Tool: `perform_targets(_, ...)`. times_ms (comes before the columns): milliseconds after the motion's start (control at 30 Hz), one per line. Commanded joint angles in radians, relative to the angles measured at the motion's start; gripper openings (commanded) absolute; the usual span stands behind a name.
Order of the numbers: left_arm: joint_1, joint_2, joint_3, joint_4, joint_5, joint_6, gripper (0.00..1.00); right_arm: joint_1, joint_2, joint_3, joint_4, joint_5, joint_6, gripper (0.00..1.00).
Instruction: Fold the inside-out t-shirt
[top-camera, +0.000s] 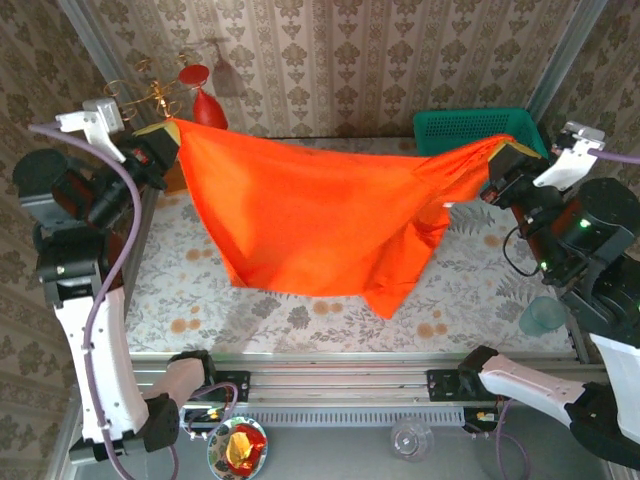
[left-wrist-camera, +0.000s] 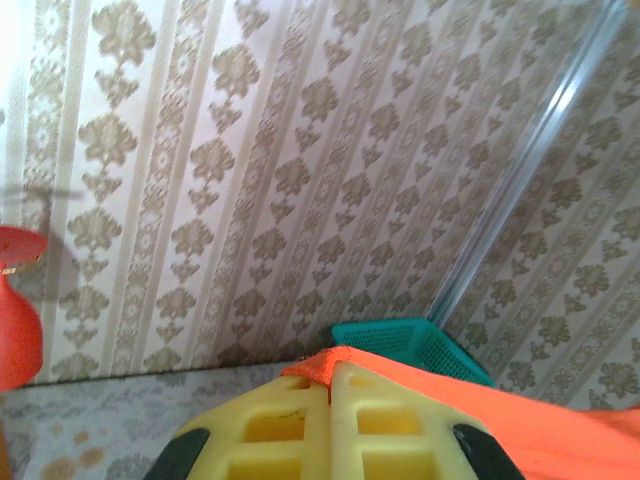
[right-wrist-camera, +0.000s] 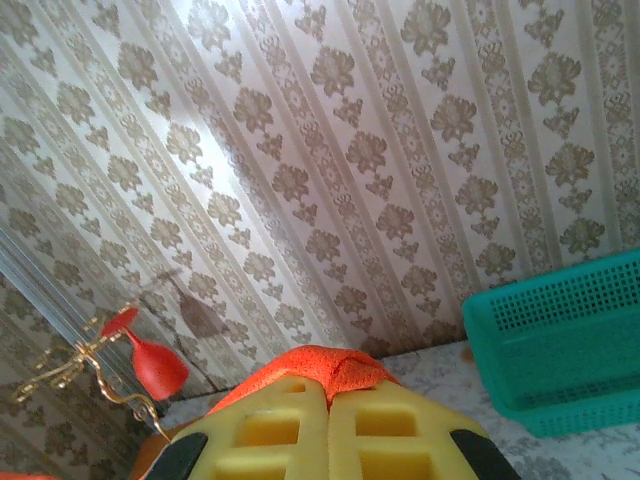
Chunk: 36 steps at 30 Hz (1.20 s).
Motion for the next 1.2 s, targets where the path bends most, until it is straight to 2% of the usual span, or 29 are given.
perform_targets(0, 0.010, -0.021, 0.015, 0.012, -0.025, 0.006, 0.00, -0.006, -0.023, 0.031, 0.027, -0.017, 0.002, 0.00)
perform_targets(200, 0.014, -0.070, 0.037, 0.000, -0.031, 0.020, 0.00, -0.006, -0.091, 0.023, 0.026, -0.030, 0.013, 0.00)
perform_targets(467, 0.015, -0.128, 0.110, -0.020, -0.080, 0.046, 0.00, -0.006, -0.156, 0.049, 0.051, -0.124, 0.012, 0.00)
perform_targets(700, 0.015, -0.087, 0.114, 0.028, -0.045, -0.003, 0.00, -0.006, -0.076, 0.131, 0.022, -0.130, -0.015, 0.00)
perform_targets(1000, 0.011, 0.020, -0.095, 0.225, 0.011, -0.085, 0.00, -0.010, 0.080, 0.074, 0.093, 0.005, -0.071, 0.00)
perform_targets(1067, 0.007, 0.082, -0.109, 0.260, 0.004, -0.089, 0.00, -0.039, 0.144, 0.068, 0.134, -0.017, -0.070, 0.00)
perform_targets(1167, -0.003, 0.190, -0.097, 0.315, -0.003, -0.089, 0.00, -0.139, 0.241, 0.076, 0.205, -0.119, -0.004, 0.00)
